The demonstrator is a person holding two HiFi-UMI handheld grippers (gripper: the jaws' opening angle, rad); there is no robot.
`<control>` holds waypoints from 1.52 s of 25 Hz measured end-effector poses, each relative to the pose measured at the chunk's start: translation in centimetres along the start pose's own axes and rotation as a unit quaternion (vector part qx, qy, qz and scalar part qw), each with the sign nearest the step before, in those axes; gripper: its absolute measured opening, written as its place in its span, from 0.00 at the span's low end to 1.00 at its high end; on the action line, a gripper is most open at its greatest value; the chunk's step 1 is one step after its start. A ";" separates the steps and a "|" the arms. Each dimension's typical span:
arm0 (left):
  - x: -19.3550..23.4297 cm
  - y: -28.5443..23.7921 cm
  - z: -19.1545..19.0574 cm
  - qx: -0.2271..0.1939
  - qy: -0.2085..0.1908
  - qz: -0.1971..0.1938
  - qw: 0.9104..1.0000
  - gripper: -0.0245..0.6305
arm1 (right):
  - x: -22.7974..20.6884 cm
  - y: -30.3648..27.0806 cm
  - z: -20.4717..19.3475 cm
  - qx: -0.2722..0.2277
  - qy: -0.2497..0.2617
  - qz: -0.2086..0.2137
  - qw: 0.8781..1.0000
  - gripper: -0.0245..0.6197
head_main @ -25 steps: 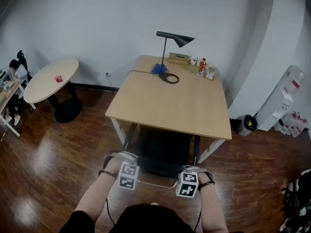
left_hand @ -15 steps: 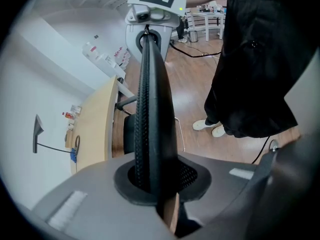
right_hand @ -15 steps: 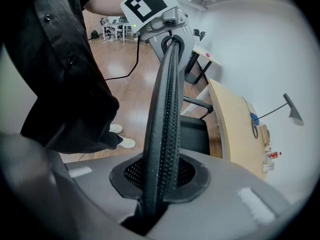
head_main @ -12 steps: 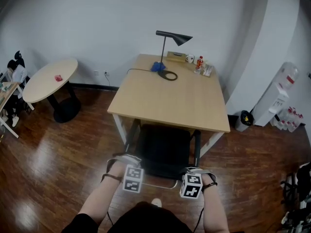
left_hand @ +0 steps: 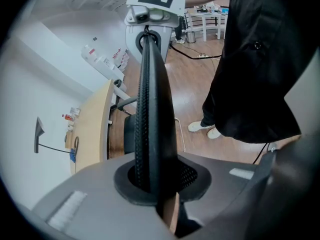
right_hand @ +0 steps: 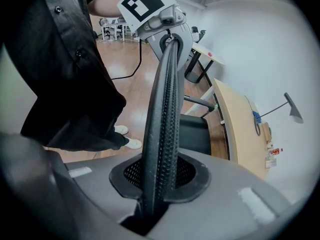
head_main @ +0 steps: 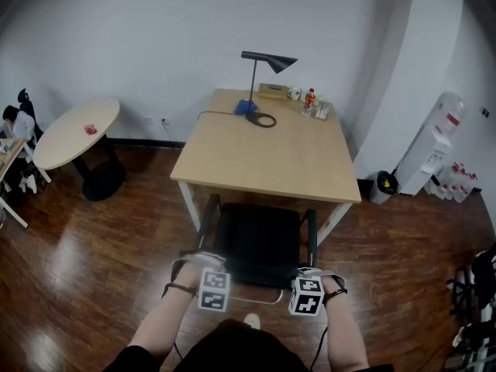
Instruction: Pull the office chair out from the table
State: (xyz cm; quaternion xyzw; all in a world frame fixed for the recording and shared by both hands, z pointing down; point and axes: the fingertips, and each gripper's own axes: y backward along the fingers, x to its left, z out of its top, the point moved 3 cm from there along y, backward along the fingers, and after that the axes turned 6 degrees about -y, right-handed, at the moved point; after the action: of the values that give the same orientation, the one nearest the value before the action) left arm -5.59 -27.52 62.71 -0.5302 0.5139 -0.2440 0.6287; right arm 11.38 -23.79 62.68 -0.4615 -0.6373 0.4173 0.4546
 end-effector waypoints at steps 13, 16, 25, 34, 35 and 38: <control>-4.1 1.9 1.3 -0.005 0.001 -0.007 1.000 0.11 | 4.5 0.9 0.1 0.013 -0.011 0.002 1.000 0.17; -5.4 2.3 1.8 -0.007 0.000 -0.008 1.000 0.11 | 6.0 1.2 0.1 0.019 -0.019 0.006 1.000 0.17; -8.4 3.8 3.0 -0.012 -0.004 -0.001 1.000 0.11 | 9.4 2.3 0.2 0.026 -0.030 0.006 0.999 0.15; -11.5 4.9 4.4 -0.007 -0.001 0.007 1.000 0.11 | 12.9 3.0 -0.2 0.025 -0.025 0.006 0.999 0.14; -11.9 5.0 4.5 -0.005 -0.001 0.008 1.000 0.11 | 13.3 3.1 -0.2 0.025 -0.024 0.006 0.999 0.14; -13.3 5.6 4.8 -0.003 0.001 0.009 1.000 0.11 | 14.8 3.5 0.0 0.026 -0.023 0.010 0.999 0.14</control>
State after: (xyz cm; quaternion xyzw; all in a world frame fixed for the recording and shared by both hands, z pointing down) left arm -7.25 -12.42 62.24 -0.5275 0.5200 -0.2368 0.6287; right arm 9.74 -8.65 62.28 -0.4465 -0.6316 0.4489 0.4474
